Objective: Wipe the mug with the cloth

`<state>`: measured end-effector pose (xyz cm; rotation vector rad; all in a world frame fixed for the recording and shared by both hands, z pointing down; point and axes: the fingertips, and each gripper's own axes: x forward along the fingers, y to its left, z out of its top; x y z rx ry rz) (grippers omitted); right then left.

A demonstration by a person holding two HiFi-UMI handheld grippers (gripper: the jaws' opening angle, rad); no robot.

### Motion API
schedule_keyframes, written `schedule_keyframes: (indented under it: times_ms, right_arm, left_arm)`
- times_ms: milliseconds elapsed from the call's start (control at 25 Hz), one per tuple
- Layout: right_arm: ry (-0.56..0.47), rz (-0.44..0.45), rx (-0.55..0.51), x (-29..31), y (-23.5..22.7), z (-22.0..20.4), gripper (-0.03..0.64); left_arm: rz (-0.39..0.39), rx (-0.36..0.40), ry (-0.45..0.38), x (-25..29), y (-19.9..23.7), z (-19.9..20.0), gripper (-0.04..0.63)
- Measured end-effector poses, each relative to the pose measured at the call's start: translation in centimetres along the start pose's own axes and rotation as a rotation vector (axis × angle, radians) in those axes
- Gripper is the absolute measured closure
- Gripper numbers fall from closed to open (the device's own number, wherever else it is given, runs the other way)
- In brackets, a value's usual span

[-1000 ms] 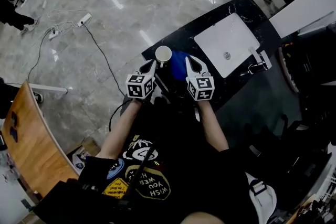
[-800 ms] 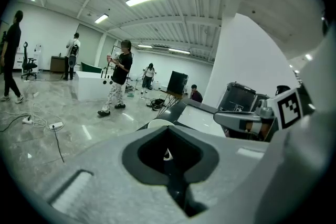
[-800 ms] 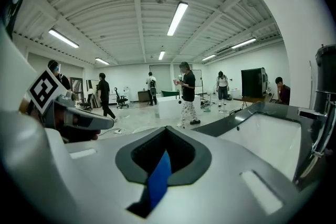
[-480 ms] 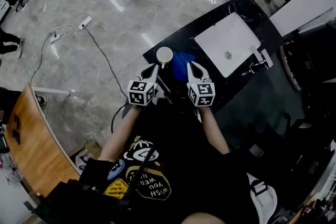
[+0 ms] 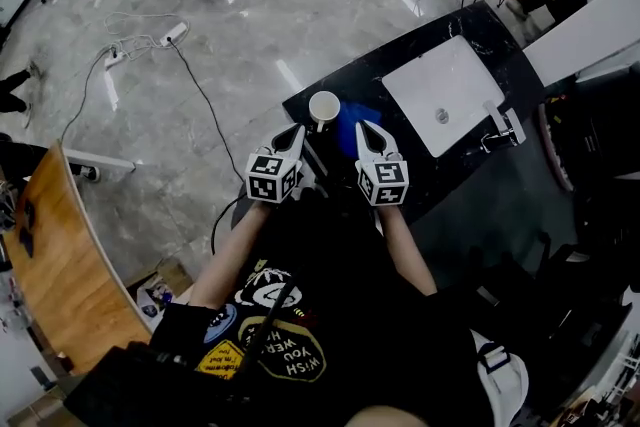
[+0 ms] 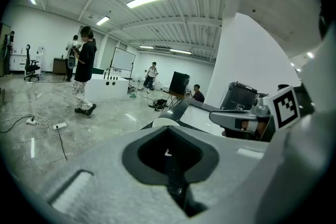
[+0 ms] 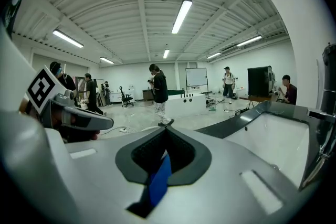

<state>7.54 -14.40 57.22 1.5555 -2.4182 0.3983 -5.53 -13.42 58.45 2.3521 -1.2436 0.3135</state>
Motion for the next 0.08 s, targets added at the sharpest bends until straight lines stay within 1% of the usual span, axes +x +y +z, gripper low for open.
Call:
schedule_keyframes:
  times_ms: [80]
  right_arm:
    - [0.006, 0.000, -0.002, 0.02, -0.03, -0.09, 0.615]
  left_arm:
    - [0.000, -0.005, -0.001, -0.06, -0.08, 0.04, 0.592]
